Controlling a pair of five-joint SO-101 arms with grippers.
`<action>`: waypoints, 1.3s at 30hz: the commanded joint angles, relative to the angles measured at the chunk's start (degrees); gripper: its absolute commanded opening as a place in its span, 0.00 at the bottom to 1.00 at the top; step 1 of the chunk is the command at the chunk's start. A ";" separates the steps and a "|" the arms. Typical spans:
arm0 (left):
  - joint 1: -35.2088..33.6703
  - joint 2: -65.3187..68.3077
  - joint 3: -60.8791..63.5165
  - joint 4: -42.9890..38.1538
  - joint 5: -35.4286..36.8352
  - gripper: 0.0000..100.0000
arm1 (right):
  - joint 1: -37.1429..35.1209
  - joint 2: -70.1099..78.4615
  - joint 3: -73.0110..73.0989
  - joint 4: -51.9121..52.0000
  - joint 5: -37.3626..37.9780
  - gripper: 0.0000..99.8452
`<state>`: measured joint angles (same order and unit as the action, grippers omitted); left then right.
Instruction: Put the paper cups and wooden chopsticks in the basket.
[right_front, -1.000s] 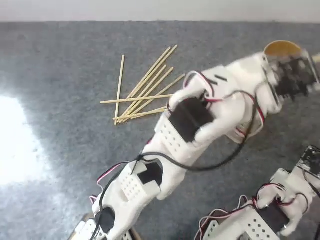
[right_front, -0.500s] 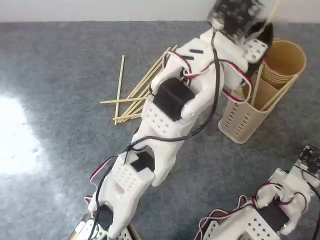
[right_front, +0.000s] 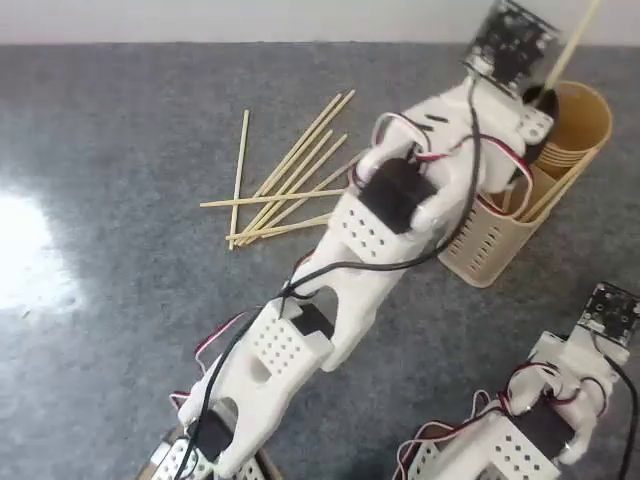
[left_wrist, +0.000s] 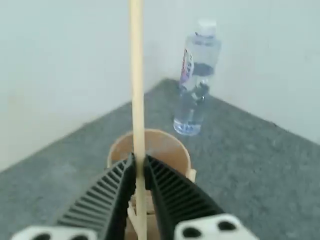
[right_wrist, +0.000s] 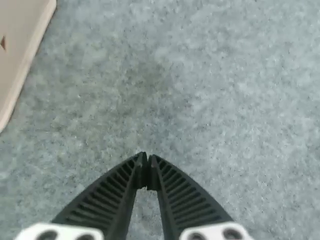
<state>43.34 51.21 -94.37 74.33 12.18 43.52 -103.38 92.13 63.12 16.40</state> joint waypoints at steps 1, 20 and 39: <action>1.76 2.55 -1.80 -2.99 0.00 0.01 | -0.48 -0.40 -0.35 -1.19 -0.18 0.01; 1.23 6.07 -1.80 -0.53 -0.26 0.01 | -2.86 -0.40 1.23 -2.59 0.00 0.01; 0.97 7.03 -1.71 1.67 -0.35 0.11 | -2.95 -0.40 1.58 -3.03 1.05 0.01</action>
<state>44.75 59.74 -94.37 75.65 11.03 40.88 -103.38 93.98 61.36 16.48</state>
